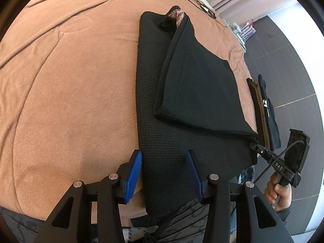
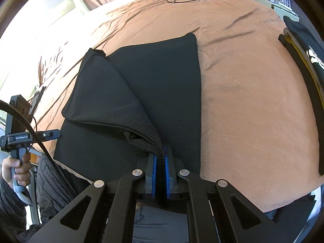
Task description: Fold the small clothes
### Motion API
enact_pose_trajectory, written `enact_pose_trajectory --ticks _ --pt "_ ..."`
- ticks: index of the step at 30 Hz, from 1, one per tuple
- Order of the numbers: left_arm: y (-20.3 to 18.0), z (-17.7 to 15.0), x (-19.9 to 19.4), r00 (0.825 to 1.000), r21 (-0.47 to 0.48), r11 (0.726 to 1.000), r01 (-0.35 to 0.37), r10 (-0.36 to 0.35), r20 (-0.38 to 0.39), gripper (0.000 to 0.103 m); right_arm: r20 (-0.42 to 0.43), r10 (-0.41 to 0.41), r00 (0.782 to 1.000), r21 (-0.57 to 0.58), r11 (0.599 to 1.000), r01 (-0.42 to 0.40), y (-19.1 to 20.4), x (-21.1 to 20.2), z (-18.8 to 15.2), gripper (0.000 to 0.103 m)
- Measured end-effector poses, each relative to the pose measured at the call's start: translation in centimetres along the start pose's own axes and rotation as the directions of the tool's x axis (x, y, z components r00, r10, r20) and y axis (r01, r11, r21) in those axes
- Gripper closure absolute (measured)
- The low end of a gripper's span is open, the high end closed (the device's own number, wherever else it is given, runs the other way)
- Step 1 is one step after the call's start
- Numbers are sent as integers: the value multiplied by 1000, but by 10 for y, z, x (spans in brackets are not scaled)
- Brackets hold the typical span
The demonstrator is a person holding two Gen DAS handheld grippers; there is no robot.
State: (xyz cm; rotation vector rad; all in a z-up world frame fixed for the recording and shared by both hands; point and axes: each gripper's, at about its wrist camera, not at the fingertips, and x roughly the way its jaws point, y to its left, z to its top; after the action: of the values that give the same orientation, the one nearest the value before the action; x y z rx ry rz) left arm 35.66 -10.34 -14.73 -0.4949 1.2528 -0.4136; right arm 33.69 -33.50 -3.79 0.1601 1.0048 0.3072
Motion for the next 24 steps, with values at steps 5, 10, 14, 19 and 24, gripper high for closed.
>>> enact_pose_trajectory --ticks 5,10,14,19,24 --pt "-4 1 4 1000 12 1000 -17 17 -5 56 0 0 1000 8 1000 0 -6 -1 -1 100" --pt "-7 2 7 999 25 999 -43 43 -11 56 -10 2 1000 29 1000 -1 -12 3 -4 100" --pt "-4 3 11 999 10 999 -40 41 -20 56 -17 -22 1000 -15 1000 22 -8 3 -4 98" --pt "0 6 5 1000 -11 1000 8 -8 3 56 -19 -103 995 -105 989 100 11 -4 0 87" --pt "8 11 -7 998 -20 999 47 -46 45 56 30 -124 992 -189 974 128 40 -16 5 50"
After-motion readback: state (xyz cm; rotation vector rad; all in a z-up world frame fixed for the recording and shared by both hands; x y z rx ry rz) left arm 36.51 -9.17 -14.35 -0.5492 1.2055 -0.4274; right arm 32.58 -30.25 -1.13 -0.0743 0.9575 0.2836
